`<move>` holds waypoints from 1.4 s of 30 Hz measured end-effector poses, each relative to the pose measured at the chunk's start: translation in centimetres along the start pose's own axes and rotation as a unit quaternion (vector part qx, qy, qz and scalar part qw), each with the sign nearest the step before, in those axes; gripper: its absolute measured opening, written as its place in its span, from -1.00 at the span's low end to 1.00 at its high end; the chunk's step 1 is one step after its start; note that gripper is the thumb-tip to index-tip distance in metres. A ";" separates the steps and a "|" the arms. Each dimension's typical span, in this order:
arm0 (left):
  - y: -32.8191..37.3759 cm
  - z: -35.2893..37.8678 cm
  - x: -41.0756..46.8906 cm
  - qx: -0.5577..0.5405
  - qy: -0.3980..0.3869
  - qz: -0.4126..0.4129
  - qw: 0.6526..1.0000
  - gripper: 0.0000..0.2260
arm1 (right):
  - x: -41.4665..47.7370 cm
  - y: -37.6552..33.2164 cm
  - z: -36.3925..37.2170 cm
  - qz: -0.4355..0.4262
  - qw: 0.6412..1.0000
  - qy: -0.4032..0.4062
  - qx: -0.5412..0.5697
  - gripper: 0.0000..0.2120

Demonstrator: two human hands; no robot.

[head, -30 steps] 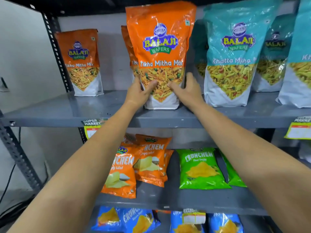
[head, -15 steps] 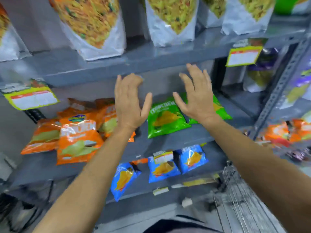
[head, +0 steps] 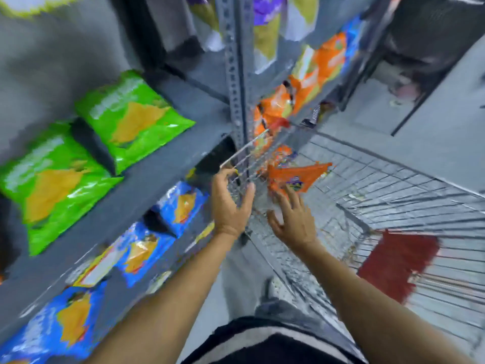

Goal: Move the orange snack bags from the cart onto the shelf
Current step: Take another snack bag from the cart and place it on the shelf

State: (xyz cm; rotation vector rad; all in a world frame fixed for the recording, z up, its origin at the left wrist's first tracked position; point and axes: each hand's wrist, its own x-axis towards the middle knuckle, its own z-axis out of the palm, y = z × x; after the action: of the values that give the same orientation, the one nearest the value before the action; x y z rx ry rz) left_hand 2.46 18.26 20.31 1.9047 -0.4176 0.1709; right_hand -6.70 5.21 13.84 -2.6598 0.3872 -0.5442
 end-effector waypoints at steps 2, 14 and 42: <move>-0.1 5.8 0.7 -0.092 0.019 -0.168 0.981 -0.67 | -0.1 3.7 0.1 0.082 0.996 -0.015 0.039 -0.56; -15.7 21.8 3.3 0.127 -0.246 -0.613 0.740 -0.40 | 5.8 20.4 10.7 0.345 0.883 -0.135 0.287 -0.35; -2.3 6.2 7.8 -0.032 -0.177 -0.207 0.962 -0.36 | 13.0 10.1 -3.3 0.161 0.848 -0.199 0.464 -0.34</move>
State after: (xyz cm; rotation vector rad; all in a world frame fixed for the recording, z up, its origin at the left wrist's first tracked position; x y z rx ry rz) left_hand 10.02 11.67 18.52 1.9165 -0.2468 -0.4612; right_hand 1.53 -9.18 16.39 -1.6471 0.3173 -0.0190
